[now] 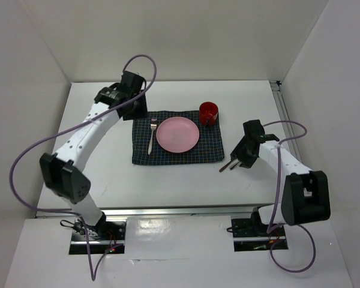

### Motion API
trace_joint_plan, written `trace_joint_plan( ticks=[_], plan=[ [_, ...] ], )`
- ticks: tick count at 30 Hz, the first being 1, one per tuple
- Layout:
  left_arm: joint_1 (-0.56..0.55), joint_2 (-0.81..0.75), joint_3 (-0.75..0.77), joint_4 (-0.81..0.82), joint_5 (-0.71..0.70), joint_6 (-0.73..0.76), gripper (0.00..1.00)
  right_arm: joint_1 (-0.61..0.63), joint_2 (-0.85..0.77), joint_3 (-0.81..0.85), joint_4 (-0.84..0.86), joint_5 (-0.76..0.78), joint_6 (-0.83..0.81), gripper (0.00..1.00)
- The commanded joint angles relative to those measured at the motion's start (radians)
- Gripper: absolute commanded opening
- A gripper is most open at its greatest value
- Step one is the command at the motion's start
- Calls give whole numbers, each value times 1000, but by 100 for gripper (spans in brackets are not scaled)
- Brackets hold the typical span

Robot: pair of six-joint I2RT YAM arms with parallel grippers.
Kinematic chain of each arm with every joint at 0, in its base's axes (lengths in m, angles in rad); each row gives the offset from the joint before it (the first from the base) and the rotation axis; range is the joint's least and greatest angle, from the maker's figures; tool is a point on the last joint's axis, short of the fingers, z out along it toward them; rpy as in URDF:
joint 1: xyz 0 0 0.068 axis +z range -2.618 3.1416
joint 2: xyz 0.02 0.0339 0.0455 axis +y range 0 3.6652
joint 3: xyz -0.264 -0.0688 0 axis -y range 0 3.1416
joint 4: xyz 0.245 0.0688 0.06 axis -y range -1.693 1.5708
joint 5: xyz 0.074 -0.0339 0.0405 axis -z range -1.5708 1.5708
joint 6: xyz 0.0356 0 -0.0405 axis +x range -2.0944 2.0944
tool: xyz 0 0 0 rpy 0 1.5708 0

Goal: Set the dinner table for one person

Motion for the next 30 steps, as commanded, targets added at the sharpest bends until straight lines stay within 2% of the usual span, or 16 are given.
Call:
trace_joint_plan(
  ticks=[1,6,19,24,26,28,30],
  plan=[
    [-7,-102,-116,42,30,-60,57,-6,66,52,126,-3,16,55],
    [-16,-182,-238,93,44,-80,57,17,171,101,146,27,7,51],
    [-25,-203,-316,77,21,-80,56,26,281,90,209,4,6,40],
    [-25,-204,-327,68,0,-80,56,36,294,90,192,44,7,40],
    [-25,-205,-327,68,0,-80,55,36,283,80,192,55,7,33],
    [-25,-205,-327,68,0,-80,55,36,283,80,192,69,7,16],
    [-25,-214,-315,59,0,-80,55,36,269,101,151,92,7,7]
  ],
)
